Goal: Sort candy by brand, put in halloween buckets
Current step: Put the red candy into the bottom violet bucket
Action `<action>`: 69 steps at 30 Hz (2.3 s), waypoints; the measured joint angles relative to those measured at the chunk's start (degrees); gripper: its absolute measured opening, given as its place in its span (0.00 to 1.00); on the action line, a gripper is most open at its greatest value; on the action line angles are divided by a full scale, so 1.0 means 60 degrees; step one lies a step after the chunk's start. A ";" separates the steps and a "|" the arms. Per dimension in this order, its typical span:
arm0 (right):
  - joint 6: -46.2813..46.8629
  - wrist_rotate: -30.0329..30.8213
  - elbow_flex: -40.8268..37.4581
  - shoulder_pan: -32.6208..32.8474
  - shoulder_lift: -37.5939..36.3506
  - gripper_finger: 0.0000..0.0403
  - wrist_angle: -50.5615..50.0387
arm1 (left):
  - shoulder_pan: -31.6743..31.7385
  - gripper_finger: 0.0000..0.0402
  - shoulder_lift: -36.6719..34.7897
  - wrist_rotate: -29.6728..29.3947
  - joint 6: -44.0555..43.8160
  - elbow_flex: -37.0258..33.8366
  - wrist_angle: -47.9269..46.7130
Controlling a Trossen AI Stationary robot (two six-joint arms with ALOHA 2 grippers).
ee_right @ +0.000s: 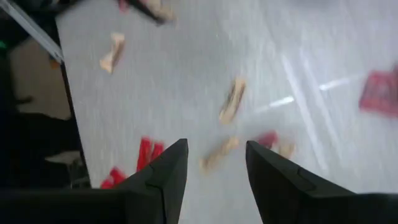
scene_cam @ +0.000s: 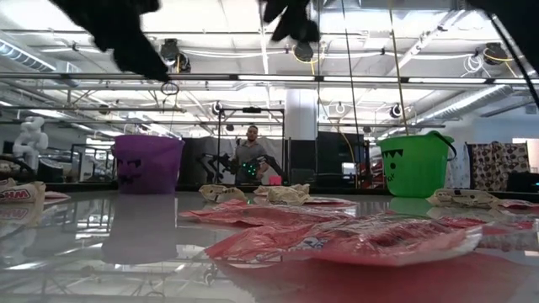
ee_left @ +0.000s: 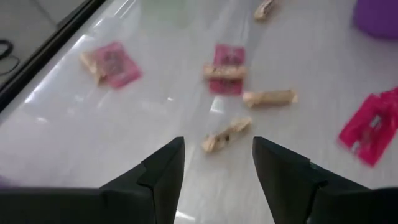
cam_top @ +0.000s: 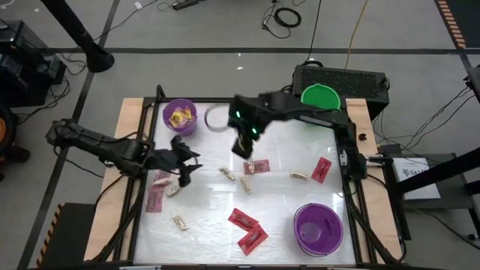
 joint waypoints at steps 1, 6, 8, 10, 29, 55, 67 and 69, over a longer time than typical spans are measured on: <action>0.0285 0.0312 -0.0004 0.0263 -0.0180 0.39 -0.0267 | 0.0193 0.49 0.0251 0.0280 0.0284 0.0004 0.0495; 0.2024 0.1571 0.0000 0.1555 -0.0667 0.39 -0.1693 | 0.0971 0.49 0.1730 0.2094 0.1479 0.0004 0.2253; 0.2598 0.1768 -0.0001 0.2126 -0.0662 0.39 -0.2090 | 0.1170 0.49 0.2324 0.3074 0.1765 0.0004 0.2909; 0.2759 0.1764 -0.0007 0.2658 -0.0643 0.39 -0.2095 | 0.1258 0.49 0.2930 0.3898 0.2163 0.0004 0.3570; 0.4050 0.3724 -0.0011 0.6286 -0.0567 0.39 -0.2057 | 0.0528 0.49 0.6805 0.5859 0.3947 0.0015 0.8108; 0.6048 0.5523 -0.0011 0.8943 -0.0563 0.39 -0.2100 | -0.1195 0.41 0.9397 0.4018 0.2976 0.1497 0.7892; 0.6107 0.6336 -0.0011 0.8907 -0.0563 0.38 -0.2103 | -0.0807 0.01 0.8787 0.4850 0.2433 0.1419 0.7418; 0.6296 0.6336 -0.0011 0.8907 -0.0563 0.39 -0.2099 | -0.0590 0.01 0.8418 0.4729 0.2444 0.1500 0.7554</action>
